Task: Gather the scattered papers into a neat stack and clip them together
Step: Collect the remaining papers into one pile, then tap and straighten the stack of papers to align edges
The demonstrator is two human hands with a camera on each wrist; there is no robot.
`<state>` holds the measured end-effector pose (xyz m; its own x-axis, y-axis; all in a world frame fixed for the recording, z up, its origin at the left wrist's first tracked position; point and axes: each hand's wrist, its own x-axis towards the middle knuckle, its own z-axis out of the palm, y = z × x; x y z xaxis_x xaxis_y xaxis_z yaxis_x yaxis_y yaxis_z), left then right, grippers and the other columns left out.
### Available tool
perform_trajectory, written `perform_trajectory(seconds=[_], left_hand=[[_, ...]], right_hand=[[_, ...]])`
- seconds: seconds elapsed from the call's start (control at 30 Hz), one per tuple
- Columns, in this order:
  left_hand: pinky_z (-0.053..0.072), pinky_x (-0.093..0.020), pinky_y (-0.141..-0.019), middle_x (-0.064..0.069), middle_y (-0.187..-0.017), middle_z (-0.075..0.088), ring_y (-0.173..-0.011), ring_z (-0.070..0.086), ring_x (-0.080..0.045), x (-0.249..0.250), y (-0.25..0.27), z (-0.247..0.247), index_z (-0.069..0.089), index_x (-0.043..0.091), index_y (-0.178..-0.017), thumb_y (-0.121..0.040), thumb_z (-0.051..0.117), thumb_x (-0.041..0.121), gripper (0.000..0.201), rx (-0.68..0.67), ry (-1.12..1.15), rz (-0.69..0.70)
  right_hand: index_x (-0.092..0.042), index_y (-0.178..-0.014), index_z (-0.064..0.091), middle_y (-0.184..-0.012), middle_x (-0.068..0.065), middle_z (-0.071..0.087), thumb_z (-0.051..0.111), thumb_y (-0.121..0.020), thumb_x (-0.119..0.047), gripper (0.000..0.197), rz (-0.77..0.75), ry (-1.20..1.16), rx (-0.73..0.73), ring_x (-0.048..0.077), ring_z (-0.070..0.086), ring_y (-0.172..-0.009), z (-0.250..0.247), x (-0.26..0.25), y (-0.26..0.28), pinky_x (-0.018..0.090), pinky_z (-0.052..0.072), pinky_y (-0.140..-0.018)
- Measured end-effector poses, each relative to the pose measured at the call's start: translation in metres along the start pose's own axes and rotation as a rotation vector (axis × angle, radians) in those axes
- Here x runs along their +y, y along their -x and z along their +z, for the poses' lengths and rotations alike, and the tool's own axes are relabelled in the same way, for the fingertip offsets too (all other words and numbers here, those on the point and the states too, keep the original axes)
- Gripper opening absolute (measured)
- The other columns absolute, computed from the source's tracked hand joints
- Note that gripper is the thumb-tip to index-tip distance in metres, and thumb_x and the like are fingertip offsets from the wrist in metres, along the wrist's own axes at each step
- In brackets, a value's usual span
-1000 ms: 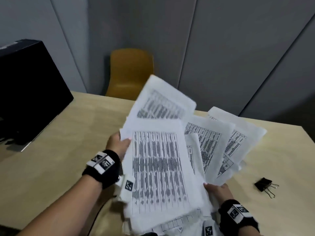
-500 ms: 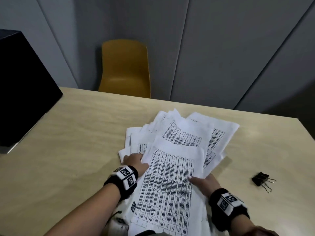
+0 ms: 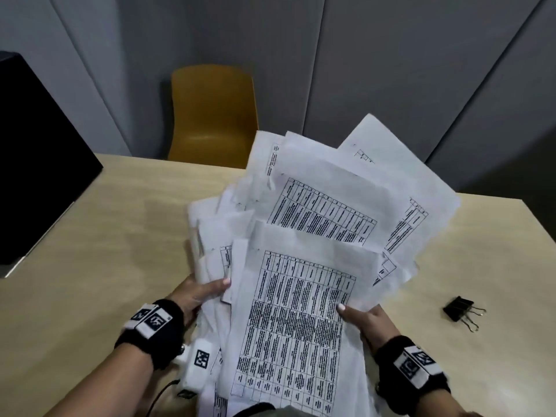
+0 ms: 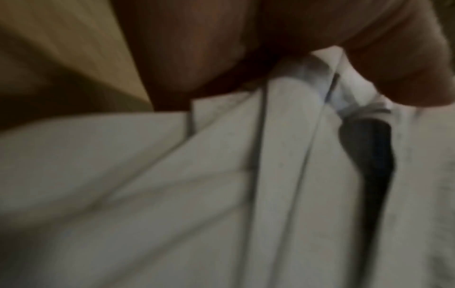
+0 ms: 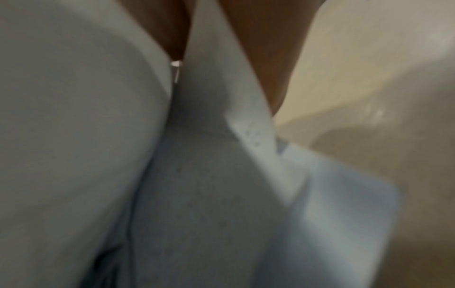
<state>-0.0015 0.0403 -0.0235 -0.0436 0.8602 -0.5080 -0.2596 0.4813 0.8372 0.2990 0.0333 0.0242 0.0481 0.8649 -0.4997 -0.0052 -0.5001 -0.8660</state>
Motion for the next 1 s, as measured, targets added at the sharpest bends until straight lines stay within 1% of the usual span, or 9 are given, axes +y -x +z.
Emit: perform_trajectory(seconds=[0.1, 0.2, 0.3, 0.37, 0.47, 0.67, 0.8, 0.9, 1.0], left_hand=[[0.046, -0.055, -0.096, -0.02, -0.106, 0.07, -0.098, 0.066, -0.037, 0.01, 0.006, 0.011, 0.054, 0.002, -0.121, -0.032, 0.094, 0.028, 0.101, -0.006, -0.081, 0.052], [0.047, -0.051, -0.096, -0.021, -0.113, 0.066, -0.1, 0.065, -0.035, 0.035, 0.005, 0.02, 0.054, 0.0, -0.119, -0.062, 0.083, 0.014, 0.066, 0.182, -0.125, 0.222], [0.054, -0.043, -0.086, -0.015, -0.104, 0.067, -0.094, 0.066, -0.03, 0.073, 0.015, 0.028, 0.058, 0.0, -0.107, -0.049, 0.087, 0.045, 0.079, 0.287, -0.188, 0.441], [0.055, -0.025, -0.071, -0.002, -0.085, 0.069, -0.078, 0.065, -0.016, 0.099, 0.029, 0.036, 0.061, 0.0, -0.097, -0.057, 0.085, 0.038, 0.06, 0.383, -0.192, 0.62], [0.046, -0.004, -0.068, 0.031, -0.065, 0.066, -0.072, 0.062, 0.015, 0.123, 0.053, 0.046, 0.063, 0.025, -0.084, -0.067, 0.077, 0.011, 0.026, 0.284, -0.212, 0.826], [0.048, -0.007, -0.073, 0.029, -0.081, 0.07, -0.085, 0.064, 0.011, 0.088, 0.054, 0.025, 0.072, 0.03, -0.085, -0.063, 0.076, 0.001, 0.037, 0.131, -0.139, 0.758], [0.048, -0.018, -0.079, 0.003, -0.099, 0.066, -0.096, 0.064, -0.016, 0.067, 0.054, 0.029, 0.06, 0.012, -0.099, -0.079, 0.061, -0.009, 0.028, 0.305, -0.111, 0.733], [0.045, -0.002, -0.069, 0.025, -0.084, 0.069, -0.076, 0.063, 0.009, 0.073, 0.053, 0.032, 0.056, 0.012, -0.102, -0.079, 0.061, -0.011, 0.033, 0.292, -0.115, 0.781], [0.046, -0.002, -0.069, 0.037, -0.07, 0.066, -0.075, 0.061, 0.019, 0.082, 0.051, 0.026, 0.069, 0.029, -0.09, -0.072, 0.071, -0.008, 0.041, 0.225, -0.111, 0.84]], right_hand=[[-0.01, -0.054, 0.044, -0.025, -0.007, 0.043, 0.064, -0.084, -0.004, 0.037, -0.067, 0.067, 0.007, 0.001, 0.039, -0.022, -0.011, 0.014, -0.019, 0.008, 0.029, -0.028], [-0.017, -0.049, 0.056, -0.032, -0.008, 0.053, 0.069, -0.079, -0.006, 0.035, -0.262, 0.16, 0.026, 0.006, 0.05, -0.035, -0.006, -0.004, -0.026, 0.018, 0.04, -0.045], [-0.023, -0.039, 0.06, -0.035, -0.016, 0.056, 0.07, -0.079, -0.005, 0.045, -0.469, 0.16, 0.077, -0.007, 0.052, -0.038, 0.003, -0.044, -0.021, 0.016, 0.045, -0.054], [-0.016, -0.074, 0.07, -0.054, -0.028, 0.065, 0.071, -0.077, -0.003, 0.013, -0.58, 0.076, 0.064, -0.016, 0.06, -0.061, 0.007, -0.064, -0.018, 0.014, 0.049, -0.07], [-0.02, -0.087, 0.066, -0.073, -0.025, 0.072, 0.074, -0.073, 0.002, 0.027, -0.64, -0.042, 0.054, 0.001, 0.067, -0.082, 0.011, -0.076, -0.017, 0.018, 0.055, -0.08], [-0.021, -0.076, 0.068, -0.064, -0.023, 0.071, 0.066, -0.074, 0.013, 0.033, -0.581, -0.102, 0.036, -0.009, 0.065, -0.067, 0.017, -0.048, -0.018, 0.009, 0.054, -0.07], [-0.018, -0.067, 0.074, -0.066, -0.018, 0.072, 0.061, -0.078, 0.014, 0.037, -0.567, -0.134, -0.022, -0.007, 0.065, -0.067, 0.025, -0.033, -0.019, 0.01, 0.052, -0.065], [-0.025, -0.072, 0.077, -0.072, -0.018, 0.074, 0.079, -0.068, -0.024, 0.005, -0.591, -0.182, -0.014, -0.005, 0.066, -0.071, 0.026, -0.036, -0.015, 0.016, 0.054, -0.069], [-0.021, -0.077, 0.072, -0.07, -0.021, 0.073, 0.076, -0.07, -0.004, 0.019, -0.619, -0.163, 0.023, -0.007, 0.066, -0.07, 0.024, -0.044, -0.011, 0.019, 0.054, -0.071]])
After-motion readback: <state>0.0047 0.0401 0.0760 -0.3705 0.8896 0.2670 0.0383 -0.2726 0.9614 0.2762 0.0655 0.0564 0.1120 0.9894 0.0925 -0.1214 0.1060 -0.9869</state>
